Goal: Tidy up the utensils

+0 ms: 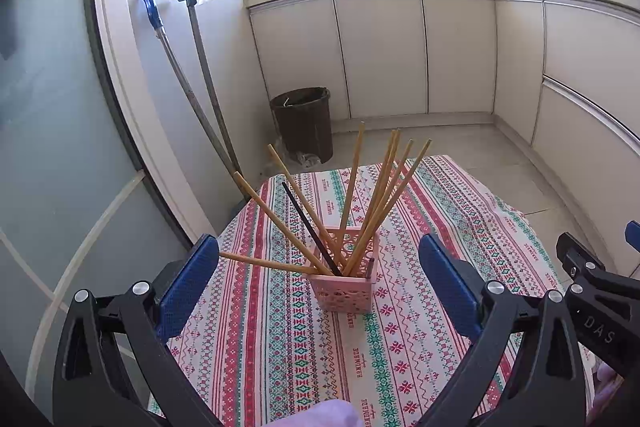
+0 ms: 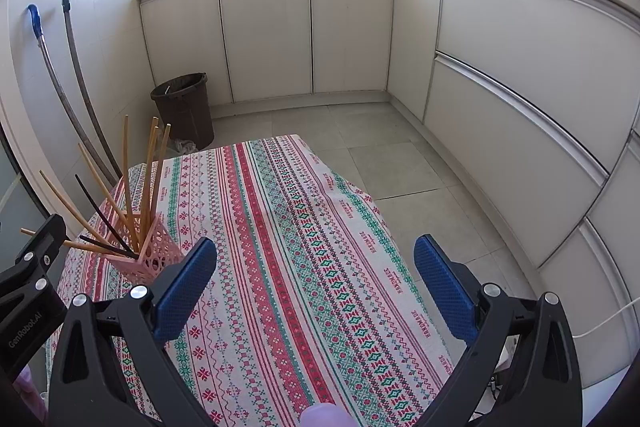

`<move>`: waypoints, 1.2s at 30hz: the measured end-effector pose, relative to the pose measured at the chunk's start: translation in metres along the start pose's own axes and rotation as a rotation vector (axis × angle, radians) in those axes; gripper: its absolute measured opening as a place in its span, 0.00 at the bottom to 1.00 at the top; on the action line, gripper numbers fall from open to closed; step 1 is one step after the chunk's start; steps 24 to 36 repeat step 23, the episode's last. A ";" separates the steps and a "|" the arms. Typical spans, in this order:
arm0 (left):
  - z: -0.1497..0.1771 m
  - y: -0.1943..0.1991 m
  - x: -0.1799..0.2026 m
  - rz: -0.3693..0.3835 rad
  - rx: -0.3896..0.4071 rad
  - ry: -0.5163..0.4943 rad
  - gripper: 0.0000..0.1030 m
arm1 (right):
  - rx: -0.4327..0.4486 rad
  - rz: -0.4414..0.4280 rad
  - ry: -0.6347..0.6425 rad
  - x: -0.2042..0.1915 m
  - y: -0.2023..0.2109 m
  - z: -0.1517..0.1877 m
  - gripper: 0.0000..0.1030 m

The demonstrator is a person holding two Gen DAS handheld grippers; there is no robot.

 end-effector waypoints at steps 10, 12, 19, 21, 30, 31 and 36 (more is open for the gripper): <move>0.000 0.005 0.005 -0.001 0.025 -0.034 0.88 | -0.003 -0.004 -0.001 -0.002 -0.001 0.001 0.93; 0.000 0.004 0.006 0.009 0.029 -0.034 0.86 | -0.001 -0.003 0.001 -0.001 -0.001 0.002 0.93; 0.000 0.001 0.005 0.013 0.012 -0.020 0.93 | 0.001 -0.005 -0.009 0.001 -0.001 0.001 0.93; 0.000 0.001 0.006 0.013 0.010 -0.024 0.93 | 0.003 -0.005 -0.013 0.002 -0.001 0.001 0.93; 0.001 0.000 0.008 0.008 0.005 -0.033 0.93 | 0.003 -0.006 -0.014 0.002 -0.001 0.001 0.93; 0.001 0.000 0.008 0.008 0.005 -0.033 0.93 | 0.003 -0.006 -0.014 0.002 -0.001 0.001 0.93; 0.001 0.000 0.008 0.008 0.005 -0.033 0.93 | 0.003 -0.006 -0.014 0.002 -0.001 0.001 0.93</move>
Point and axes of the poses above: each gripper's, at about its wrist camera, not at the fingertips, and y roughly against the way its jaws point, x to its right, z to its underside, the point moved 7 cm from there along -y, roughly the way its jaws point, and after that the axes turned 12 degrees about z, right-handed, at the moved point
